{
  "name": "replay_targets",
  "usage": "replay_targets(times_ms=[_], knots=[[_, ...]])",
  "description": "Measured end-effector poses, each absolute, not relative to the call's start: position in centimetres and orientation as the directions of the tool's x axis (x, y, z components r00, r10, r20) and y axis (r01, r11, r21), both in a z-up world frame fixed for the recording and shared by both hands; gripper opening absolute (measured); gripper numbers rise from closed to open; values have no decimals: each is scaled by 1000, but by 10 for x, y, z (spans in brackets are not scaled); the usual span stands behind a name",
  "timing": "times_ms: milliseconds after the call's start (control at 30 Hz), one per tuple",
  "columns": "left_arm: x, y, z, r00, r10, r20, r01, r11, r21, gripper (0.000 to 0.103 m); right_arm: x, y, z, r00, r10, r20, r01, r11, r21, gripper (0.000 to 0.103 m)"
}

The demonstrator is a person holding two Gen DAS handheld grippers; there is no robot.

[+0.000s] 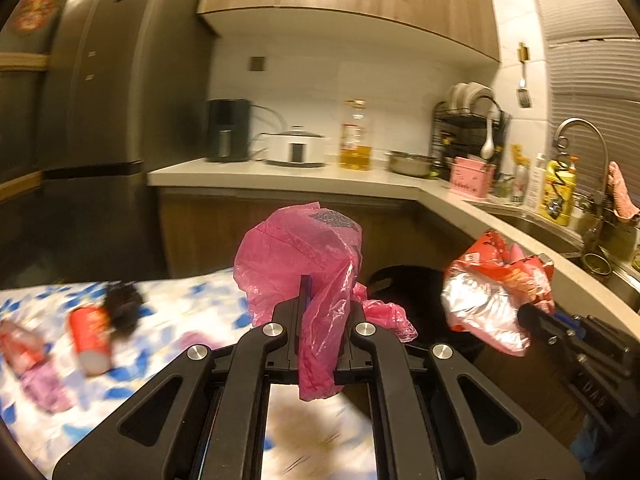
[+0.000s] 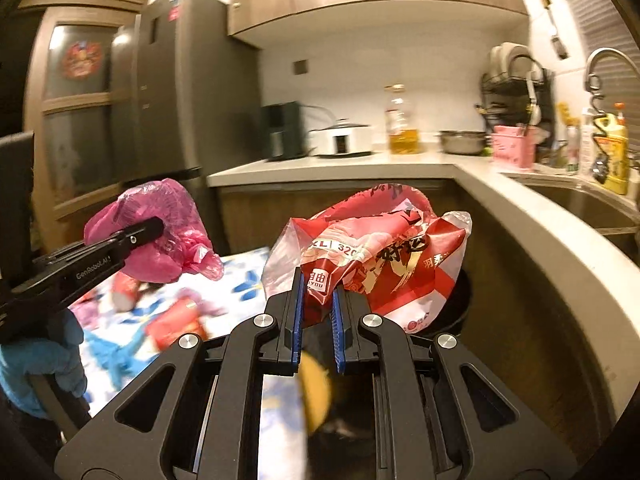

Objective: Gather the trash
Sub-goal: 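Open both grippers over the black bin to drop the pink and printed bags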

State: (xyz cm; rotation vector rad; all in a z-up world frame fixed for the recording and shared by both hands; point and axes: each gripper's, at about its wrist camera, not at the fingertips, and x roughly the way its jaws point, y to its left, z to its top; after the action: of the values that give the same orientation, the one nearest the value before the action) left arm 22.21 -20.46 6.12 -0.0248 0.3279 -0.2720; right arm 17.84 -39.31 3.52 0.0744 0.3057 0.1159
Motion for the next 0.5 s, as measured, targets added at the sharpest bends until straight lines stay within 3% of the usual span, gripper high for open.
replay_targets(times_ms=[500], knots=[[293, -294, 41, 859, -392, -329, 385, 919, -91, 6, 246, -444, 18, 949, 10, -315, 26, 994, 109, 13]])
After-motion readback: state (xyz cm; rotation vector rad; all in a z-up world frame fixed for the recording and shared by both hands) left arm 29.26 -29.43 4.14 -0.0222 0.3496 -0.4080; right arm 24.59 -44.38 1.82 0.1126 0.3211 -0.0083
